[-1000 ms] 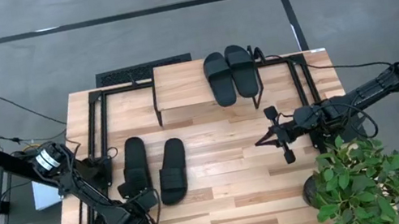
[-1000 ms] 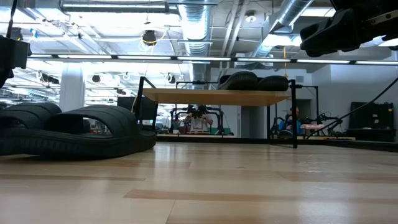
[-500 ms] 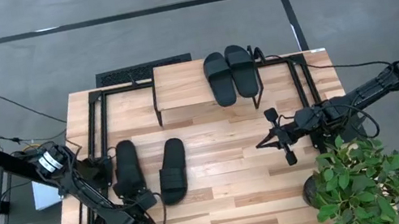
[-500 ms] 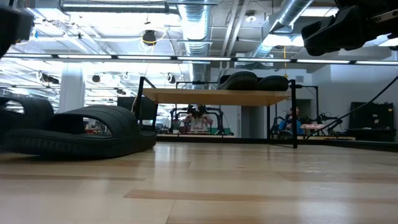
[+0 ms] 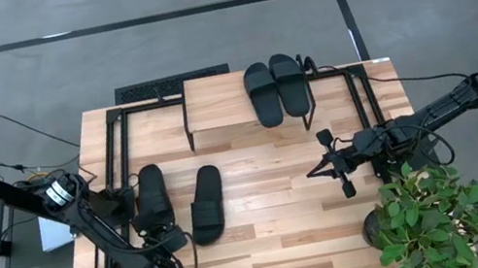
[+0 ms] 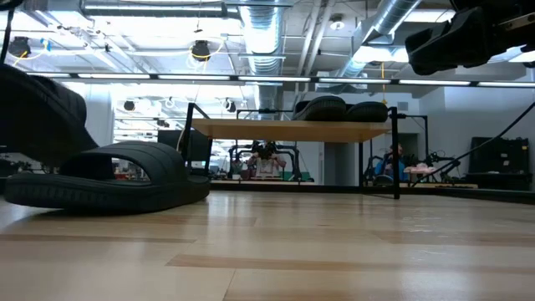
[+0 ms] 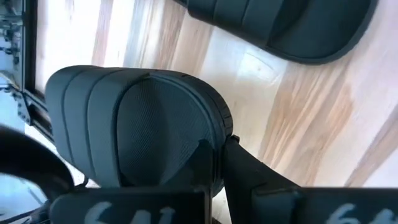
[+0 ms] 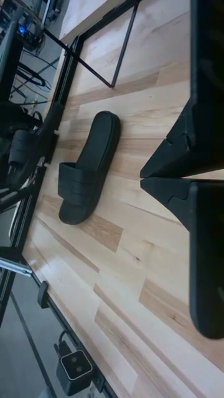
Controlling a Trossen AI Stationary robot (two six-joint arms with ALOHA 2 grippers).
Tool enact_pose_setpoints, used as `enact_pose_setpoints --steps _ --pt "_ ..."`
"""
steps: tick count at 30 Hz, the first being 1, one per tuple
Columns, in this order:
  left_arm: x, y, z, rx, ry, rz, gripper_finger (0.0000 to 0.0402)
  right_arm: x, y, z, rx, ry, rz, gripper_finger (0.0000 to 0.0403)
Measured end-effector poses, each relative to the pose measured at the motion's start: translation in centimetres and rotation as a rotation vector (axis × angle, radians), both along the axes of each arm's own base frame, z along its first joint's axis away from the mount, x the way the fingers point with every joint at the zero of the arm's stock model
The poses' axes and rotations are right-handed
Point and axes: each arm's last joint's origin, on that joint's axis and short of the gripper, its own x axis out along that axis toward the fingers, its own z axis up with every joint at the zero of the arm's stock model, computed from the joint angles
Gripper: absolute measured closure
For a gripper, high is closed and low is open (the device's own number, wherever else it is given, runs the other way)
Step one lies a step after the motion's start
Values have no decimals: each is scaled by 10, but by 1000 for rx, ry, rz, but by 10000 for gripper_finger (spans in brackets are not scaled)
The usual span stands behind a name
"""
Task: Pick and place slides into the shelf
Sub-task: Put the left black slide on the shelf
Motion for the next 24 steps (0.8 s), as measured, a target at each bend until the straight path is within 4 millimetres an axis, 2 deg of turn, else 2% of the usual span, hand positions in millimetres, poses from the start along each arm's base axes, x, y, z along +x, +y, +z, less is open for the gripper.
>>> enact_pose_setpoints --steps 14,24 --pt "7 2 6 52 -62 -83 401 0 0 0 0 0 0 403" --pt "19 13 8 122 -56 -165 401 0 0 0 0 0 0 403"
